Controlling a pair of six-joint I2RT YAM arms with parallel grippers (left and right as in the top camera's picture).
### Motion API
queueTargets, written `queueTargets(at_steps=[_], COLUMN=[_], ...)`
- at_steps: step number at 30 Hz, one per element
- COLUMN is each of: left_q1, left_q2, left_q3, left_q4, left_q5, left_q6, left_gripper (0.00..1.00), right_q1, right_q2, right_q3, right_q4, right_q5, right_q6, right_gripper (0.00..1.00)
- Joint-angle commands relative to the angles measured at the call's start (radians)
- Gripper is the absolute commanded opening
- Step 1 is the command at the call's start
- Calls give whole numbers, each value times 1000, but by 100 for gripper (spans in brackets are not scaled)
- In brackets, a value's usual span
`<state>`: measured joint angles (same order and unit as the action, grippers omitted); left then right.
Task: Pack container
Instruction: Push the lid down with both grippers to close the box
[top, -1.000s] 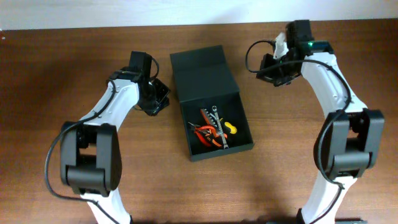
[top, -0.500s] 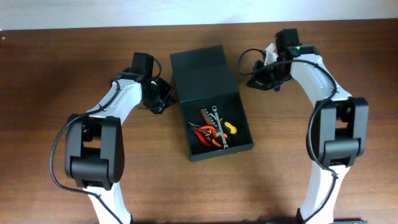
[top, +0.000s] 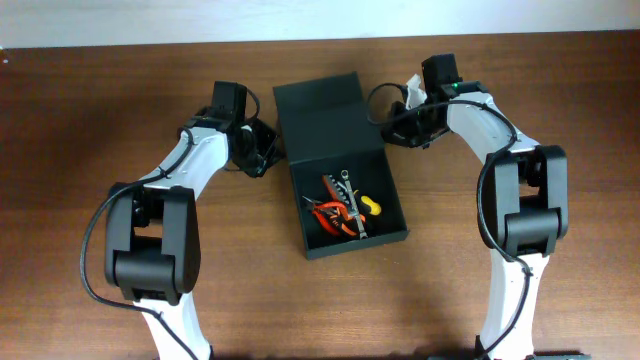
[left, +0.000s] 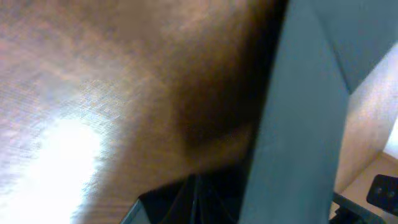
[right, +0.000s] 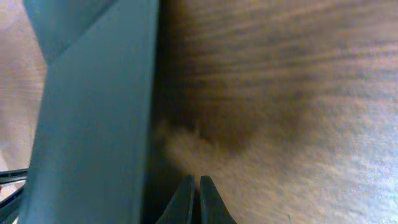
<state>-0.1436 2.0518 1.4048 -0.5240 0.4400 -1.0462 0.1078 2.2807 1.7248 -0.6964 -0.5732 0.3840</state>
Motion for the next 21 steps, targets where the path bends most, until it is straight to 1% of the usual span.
queueTargets(at_steps=[1,6,14,21], left_q1=[0,-2,-21,-21], left_q2=[15,28,80,80], left_q3=[14,14,14,20], left_q4=[24,69,80,172], left_q5=[20,29,88,149], left_q6=[-16,-16,-27,-9], left_gripper=[2,2,2,2], right_q1=[11,13,36,54], right_q2=[6,6,6,4], right_q3=[16,16,16,16], right_q4=[17,30,31,31], right_q5=[-26,-26,-31,-57], right_q6=[-2,-9,-13,-108], right_gripper=[4,4,4,4])
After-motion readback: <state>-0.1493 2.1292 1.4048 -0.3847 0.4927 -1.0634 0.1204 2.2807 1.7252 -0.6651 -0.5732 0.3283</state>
